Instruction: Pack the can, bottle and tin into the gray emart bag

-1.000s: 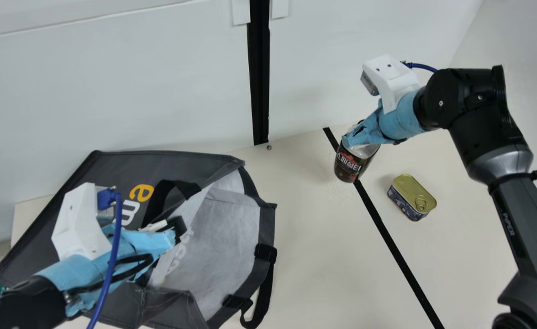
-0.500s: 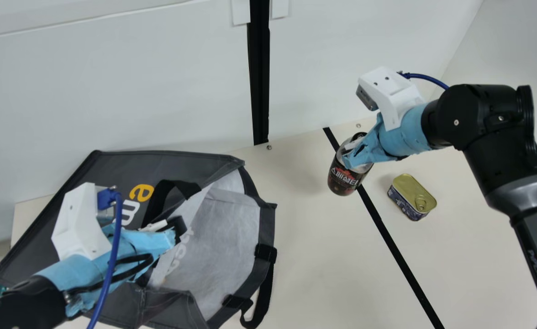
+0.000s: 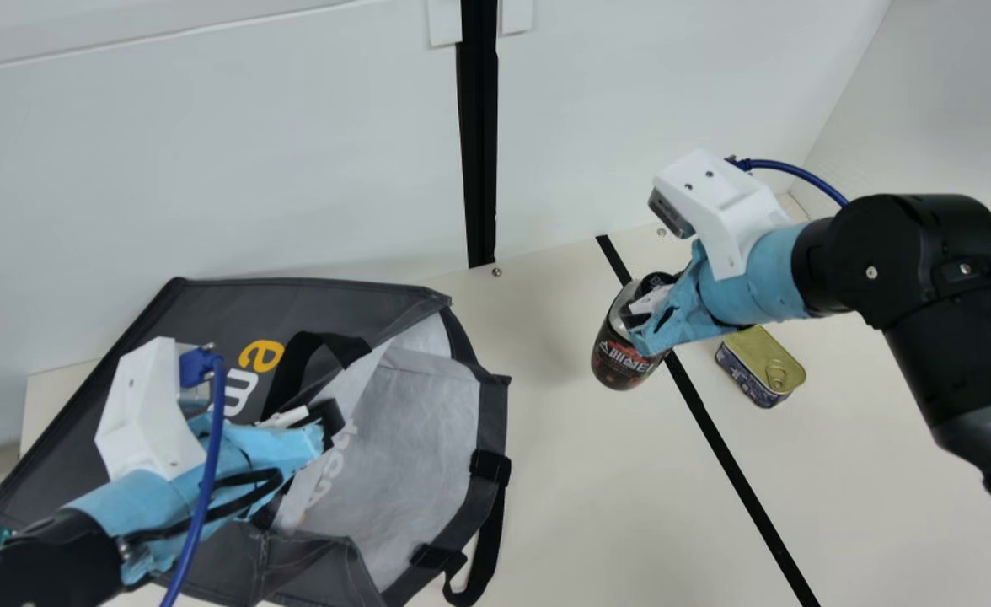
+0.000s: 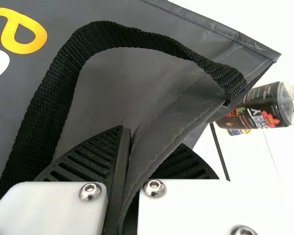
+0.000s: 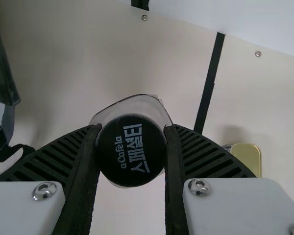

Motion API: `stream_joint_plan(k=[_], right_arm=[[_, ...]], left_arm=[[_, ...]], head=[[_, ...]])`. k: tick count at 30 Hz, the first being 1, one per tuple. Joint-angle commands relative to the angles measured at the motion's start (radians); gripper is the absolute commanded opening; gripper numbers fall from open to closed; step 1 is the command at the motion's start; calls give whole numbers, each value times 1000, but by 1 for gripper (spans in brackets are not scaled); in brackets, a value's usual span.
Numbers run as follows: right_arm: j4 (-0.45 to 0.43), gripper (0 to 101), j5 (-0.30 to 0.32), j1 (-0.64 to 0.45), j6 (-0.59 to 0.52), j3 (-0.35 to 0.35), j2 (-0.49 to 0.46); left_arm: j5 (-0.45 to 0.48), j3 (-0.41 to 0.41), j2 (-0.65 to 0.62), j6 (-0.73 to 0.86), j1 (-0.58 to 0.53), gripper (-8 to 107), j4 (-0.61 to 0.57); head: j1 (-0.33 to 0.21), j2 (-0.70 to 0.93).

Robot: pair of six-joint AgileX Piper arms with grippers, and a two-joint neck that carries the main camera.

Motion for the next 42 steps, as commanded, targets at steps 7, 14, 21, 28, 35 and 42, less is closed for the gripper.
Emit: stream_joint_plan(k=[7, 14, 21, 28, 35, 42], right_arm=[[4, 0, 16, 39, -1, 50, -61], [10, 0, 37, 77, -5, 83, -112], [17, 0, 63, 115, -10, 100, -155], [10, 0, 65, 178, -5, 147, -201], [-6, 0, 65, 259, 22, 182, -242], [-28, 0, 65, 340, 61, 194, -267]], left_arm=[[0, 0, 0, 0, 0, 10, 0], [0, 0, 0, 0, 0, 10, 0], [0, 0, 0, 0, 0, 10, 0], [0, 0, 0, 0, 0, 10, 0], [0, 0, 0, 0, 0, 10, 0], [0, 0, 0, 0, 0, 10, 0]], head=[[-23, -2], [-23, -2], [-23, -2], [-23, -2], [-23, -2], [-23, -2]])
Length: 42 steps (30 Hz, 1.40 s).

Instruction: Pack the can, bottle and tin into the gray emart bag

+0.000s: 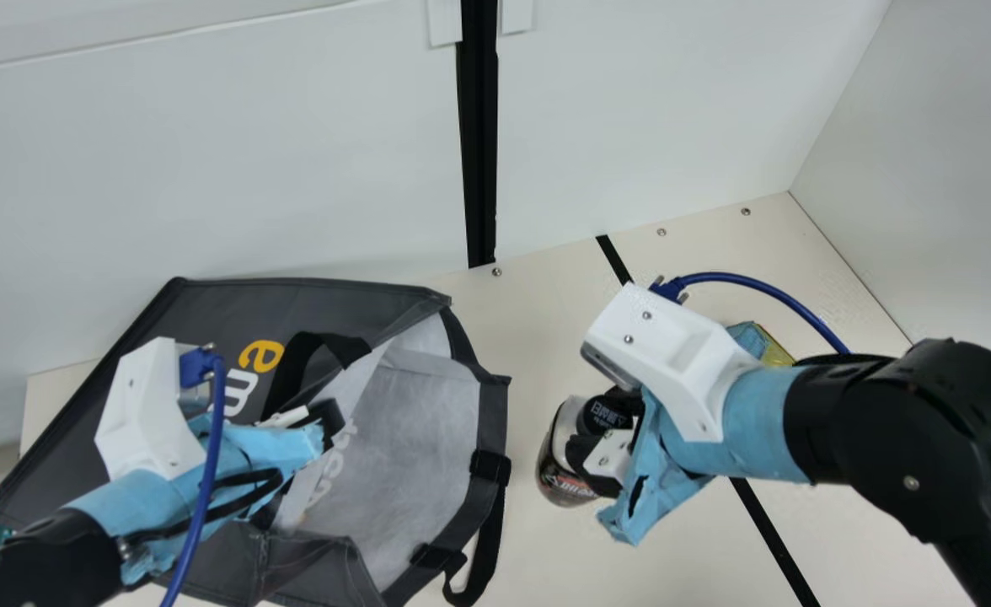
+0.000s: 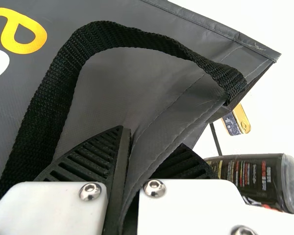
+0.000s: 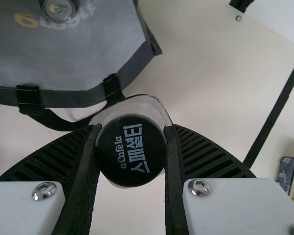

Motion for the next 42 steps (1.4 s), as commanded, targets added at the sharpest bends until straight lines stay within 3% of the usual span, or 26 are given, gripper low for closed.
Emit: stream_joint_plan(k=[1, 13, 22, 30, 42], right_arm=[[-8, 0, 0, 24, 11, 0, -3], [-26, 0, 0, 119, 69, -18, -24], [9, 0, -7, 143, 80, -54, -34], [64, 0, -67, 159, 65, -29, -42], [115, 0, -207, 183, 35, 31, -30]], left_arm=[[0, 0, 0, 0, 0, 10, 0], [0, 0, 0, 0, 0, 10, 0], [0, 0, 0, 0, 0, 10, 0], [0, 0, 0, 0, 0, 10, 0], [0, 0, 0, 0, 0, 10, 0]], head=[[-23, -1], [-23, -1], [-23, -1], [-23, -1], [-23, -1]])
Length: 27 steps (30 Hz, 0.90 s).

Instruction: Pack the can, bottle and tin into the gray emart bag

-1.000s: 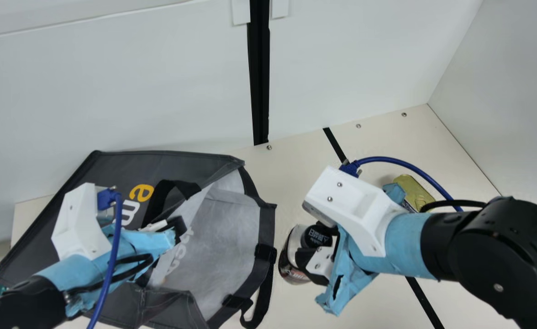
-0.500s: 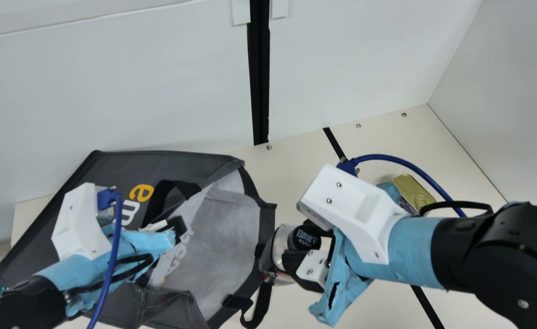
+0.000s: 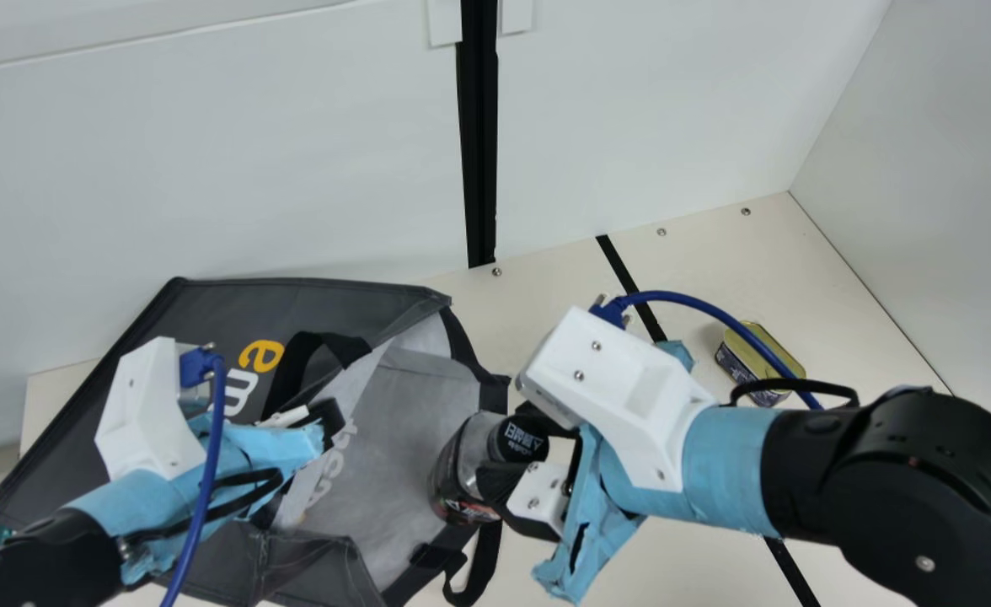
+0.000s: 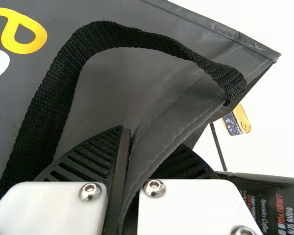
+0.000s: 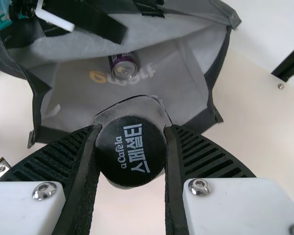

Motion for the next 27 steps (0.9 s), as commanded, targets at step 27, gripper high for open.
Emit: stream_joint_plan(k=[27], right_arm=[[209, 0, -386, 23, -281, 145, 116]], left_arm=[[0, 0, 0, 0, 0, 10, 0]], head=[[-23, -2]])
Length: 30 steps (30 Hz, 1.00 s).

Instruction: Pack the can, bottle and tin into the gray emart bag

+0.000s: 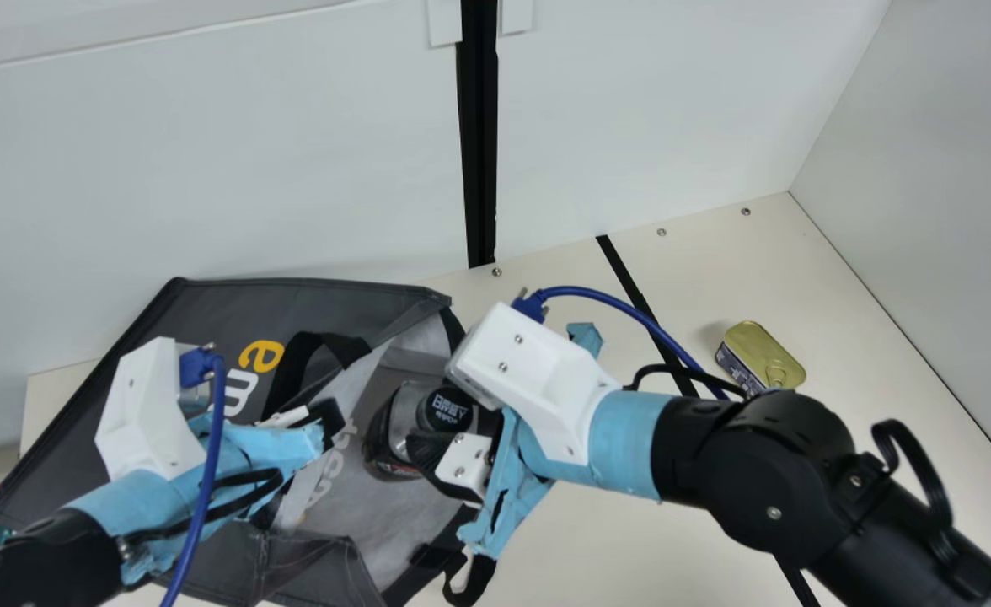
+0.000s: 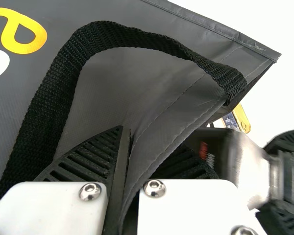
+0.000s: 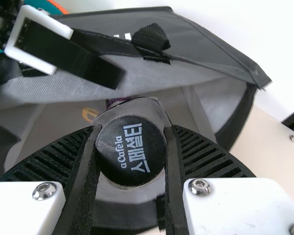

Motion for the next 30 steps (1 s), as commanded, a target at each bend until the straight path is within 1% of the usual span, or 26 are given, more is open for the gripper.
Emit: stream_joint_plan(k=[1, 7, 15, 20, 30], right_arm=[[35, 0, -30, 0, -50, 7, 12], [127, 0, -86, -5, -158, 27, 57], [261, 0, -138, -22, -319, 39, 122], [351, 0, -152, -36, -425, 37, 165], [530, 0, -149, -63, -618, 42, 246]], left_arm=[[0, 0, 0, 0, 0, 10, 0], [0, 0, 0, 0, 0, 10, 0], [0, 0, 0, 0, 0, 10, 0], [0, 0, 0, 0, 0, 10, 0], [0, 0, 0, 0, 0, 10, 0]], head=[[-23, -1], [-23, -1], [-23, -1], [-23, -1], [-23, -1]])
